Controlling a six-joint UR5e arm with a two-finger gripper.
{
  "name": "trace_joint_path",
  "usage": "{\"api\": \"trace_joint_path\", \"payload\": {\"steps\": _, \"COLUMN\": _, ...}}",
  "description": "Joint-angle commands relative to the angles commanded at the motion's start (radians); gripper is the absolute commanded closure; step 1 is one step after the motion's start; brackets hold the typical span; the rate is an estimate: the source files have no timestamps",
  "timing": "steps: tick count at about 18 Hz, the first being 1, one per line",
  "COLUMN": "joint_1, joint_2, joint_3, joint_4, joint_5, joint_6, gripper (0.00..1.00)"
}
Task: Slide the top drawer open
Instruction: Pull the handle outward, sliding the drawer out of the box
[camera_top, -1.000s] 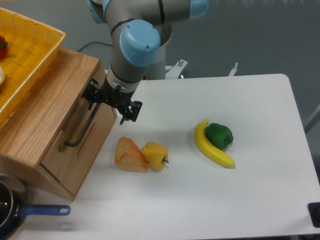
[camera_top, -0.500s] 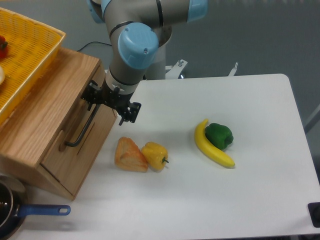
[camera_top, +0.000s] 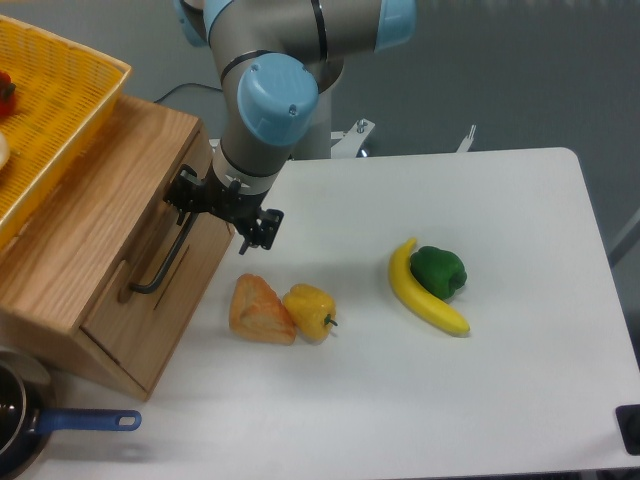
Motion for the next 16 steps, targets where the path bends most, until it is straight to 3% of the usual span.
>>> {"api": "trace_joint_path", "payload": {"steps": 16, "joint_1": 0.023, "joint_2": -0.008, "joint_3": 0.009, "joint_4": -0.005, "joint_5": 0.060, "joint_6": 0.006, "gripper": 0.00}}
